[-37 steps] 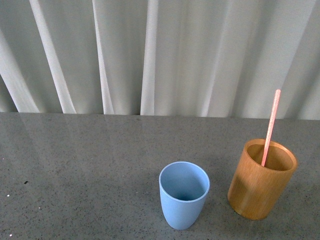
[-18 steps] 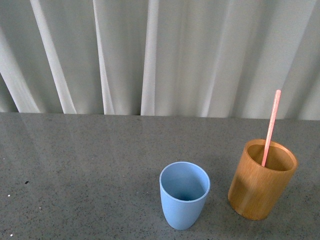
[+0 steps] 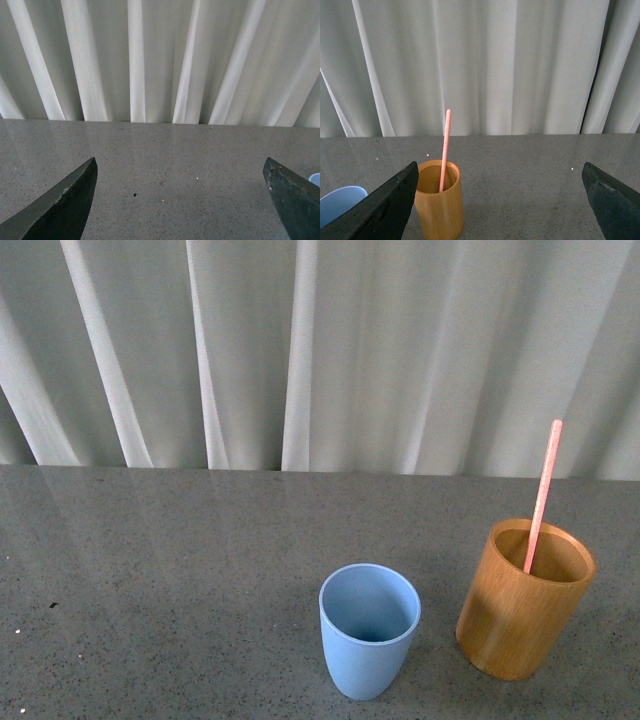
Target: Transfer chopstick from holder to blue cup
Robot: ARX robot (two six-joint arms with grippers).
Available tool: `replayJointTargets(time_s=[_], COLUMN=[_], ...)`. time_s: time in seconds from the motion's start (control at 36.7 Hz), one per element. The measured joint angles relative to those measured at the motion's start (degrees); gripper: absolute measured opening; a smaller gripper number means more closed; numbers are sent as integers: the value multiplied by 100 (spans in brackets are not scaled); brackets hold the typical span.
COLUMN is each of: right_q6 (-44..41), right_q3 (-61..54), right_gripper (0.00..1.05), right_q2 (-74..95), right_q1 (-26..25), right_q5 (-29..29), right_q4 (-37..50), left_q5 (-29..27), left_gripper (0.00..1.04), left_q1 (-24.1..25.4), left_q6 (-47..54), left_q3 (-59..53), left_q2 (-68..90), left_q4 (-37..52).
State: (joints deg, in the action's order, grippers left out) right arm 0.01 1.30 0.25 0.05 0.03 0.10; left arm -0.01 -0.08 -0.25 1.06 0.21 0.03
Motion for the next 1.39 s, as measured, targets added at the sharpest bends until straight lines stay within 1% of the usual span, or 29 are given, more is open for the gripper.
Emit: replayJointTargets(time_s=[0.3,0.33,0.35,0.38,0.44,0.49,0.52,0.57,0.63,0.65,0.71,0.76,0.9,1.06,1.25,1.39], right_q6=[0,11,37,42,42,39,24,-55,-179,-236,-256,-212,-50,203,282,297], right_q3=[0,11,125,197,249,269,299,363,448,505,682,911,1252,1685,2035,2243], right_gripper=[95,95,95,95,95,95,95,95,95,95,95,95,95,95,95,95], right_q2=[0,39,170,337,730,1222,1631,2162,2903,3456,4391,5331,6568,7868,8629,9121], right_q1=[0,7,-9,-48,-212,-474,-660,-800,-890,-927,-968,-975,-876,-555,-195,-79], right_q5=[2,61,162,144,-17,-273,-461,-649,-892,-944,-962,-957,-960,-846,-688,-518], right_q4=[-2,-52,-420,-608,-649,-376,-33,511,1335,1991,2894,3613,4275,4872,5228,5482], left_q5=[0,0,0,0,0,2,2,2,0,0,0,0,0,0,0,0], left_gripper=[98,98,98,98,98,98,98,98,98,98,98,98,98,98,98,98], left_q1=[0,0,0,0,0,0,0,0,0,0,0,0,0,0,0,0], left_q6=[0,0,0,0,0,0,0,0,0,0,0,0,0,0,0,0], left_q3=[0,0,0,0,0,0,0,0,0,0,0,0,0,0,0,0], left_q2=[0,0,0,0,0,-2,0,0,-2,-2,-2,-2,-2,-2,-2,-2], left_q4=[0,0,0,0,0,0,0,0,0,0,0,0,0,0,0,0])
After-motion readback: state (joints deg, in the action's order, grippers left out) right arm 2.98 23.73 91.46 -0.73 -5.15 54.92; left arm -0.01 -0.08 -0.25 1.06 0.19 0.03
